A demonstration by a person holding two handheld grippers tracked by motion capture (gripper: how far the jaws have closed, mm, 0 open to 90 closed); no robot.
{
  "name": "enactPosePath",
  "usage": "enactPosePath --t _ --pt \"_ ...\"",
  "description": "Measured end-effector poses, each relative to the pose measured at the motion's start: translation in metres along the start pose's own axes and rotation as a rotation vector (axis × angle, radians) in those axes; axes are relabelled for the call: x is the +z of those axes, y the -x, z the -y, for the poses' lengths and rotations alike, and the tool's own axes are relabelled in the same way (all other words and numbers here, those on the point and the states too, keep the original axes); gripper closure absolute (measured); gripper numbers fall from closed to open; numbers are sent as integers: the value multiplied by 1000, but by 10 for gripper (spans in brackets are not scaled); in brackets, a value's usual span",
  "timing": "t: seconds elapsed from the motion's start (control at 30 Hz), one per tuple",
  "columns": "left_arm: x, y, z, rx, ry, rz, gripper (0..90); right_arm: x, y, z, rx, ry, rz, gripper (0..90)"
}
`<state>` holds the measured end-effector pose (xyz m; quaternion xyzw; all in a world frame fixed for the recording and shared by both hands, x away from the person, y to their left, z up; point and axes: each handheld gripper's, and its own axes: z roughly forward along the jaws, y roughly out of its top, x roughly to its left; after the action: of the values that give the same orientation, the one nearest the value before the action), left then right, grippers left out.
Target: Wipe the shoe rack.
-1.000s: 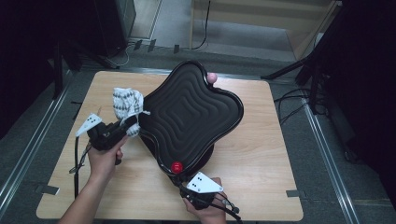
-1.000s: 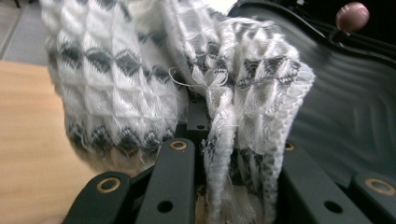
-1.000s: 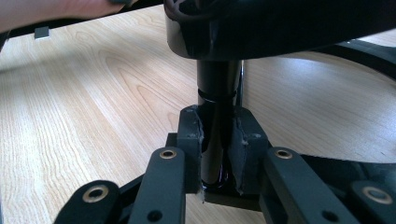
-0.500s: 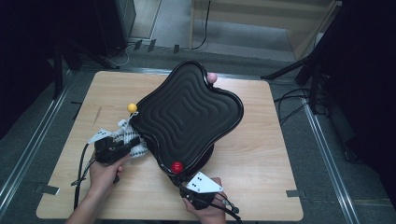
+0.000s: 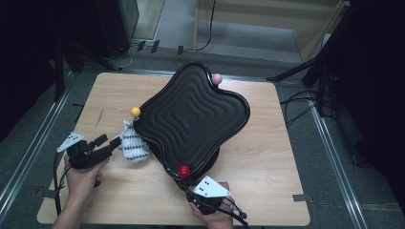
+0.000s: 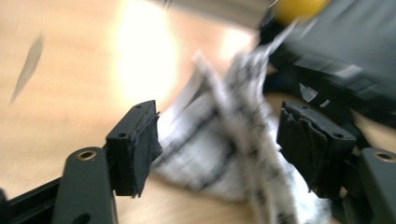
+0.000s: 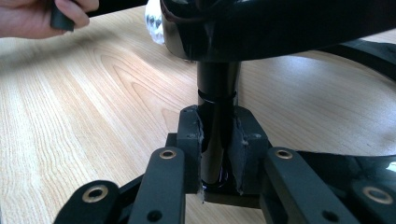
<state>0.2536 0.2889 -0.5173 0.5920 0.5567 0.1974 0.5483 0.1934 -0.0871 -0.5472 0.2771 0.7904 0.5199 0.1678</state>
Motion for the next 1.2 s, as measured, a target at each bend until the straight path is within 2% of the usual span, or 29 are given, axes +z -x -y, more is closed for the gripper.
enactPosePath --t 0.07,0.13,0.17,0.2,0.23,0.3,0.33,0.37,0.5,0.57,0.6,0.67,0.7,0.73,0.8,0.87,0.9,0.93,0.97,1.0,1.1,1.13,1.2 --pt "6 13 -1 58 -24 36 357 0 0 0 1 1 1 759" --pt "17 23 6 161 -58 32 429 1 0 0 2 2 1 759" --pt "20 24 12 201 -66 24 493 1 0 0 2 3 2 760" --pt "23 25 16 223 -78 1 553 1 0 0 2 2 1 759" --pt "27 23 21 240 -106 -43 591 1 0 0 3 3 1 759" --pt "35 15 30 218 -195 -106 626 1 0 0 1 3 1 759" --pt "35 8 30 165 -243 -116 623 1 0 0 1 3 0 759" --pt "34 5 29 138 -235 -102 601 1 0 0 1 3 -2 759" --pt "29 -3 21 85 -197 -98 450 1 0 0 3 4 -5 759" --pt "33 -3 14 73 -218 -130 262 1 0 0 4 5 -5 759" --pt "37 -3 10 67 -242 -146 210 1 0 0 2 5 -4 759" --pt "49 -3 5 64 -329 -157 82 1 0 0 3 5 -4 759" --pt "56 -2 5 57 -372 -176 29 2 0 0 4 5 -3 759" --pt "63 -1 6 44 -426 -205 0 2 0 0 4 4 -3 759" --pt "67 1 6 56 -427 -227 0 2 0 0 5 5 -3 759" --pt "70 5 5 73 -442 -230 13 2 0 0 5 6 -2 758" --pt "70 7 5 90 -437 -226 50 2 0 0 5 6 -3 759" --pt "69 7 5 102 -431 -211 154 2 0 0 7 6 -3 758" --pt "67 7 6 84 -415 -156 282 2 0 0 8 7 -3 758" --pt "67 5 7 61 -408 -126 443 2 0 0 8 7 -3 758" --pt "66 5 9 37 -352 -122 716 2 0 0 8 6 -2 759" --pt "65 5 9 28 -332 -118 763 2 0 0 8 7 -2 759" --pt "61 3 8 -11 -254 -103 795 2 0 0 8 6 -1 759"
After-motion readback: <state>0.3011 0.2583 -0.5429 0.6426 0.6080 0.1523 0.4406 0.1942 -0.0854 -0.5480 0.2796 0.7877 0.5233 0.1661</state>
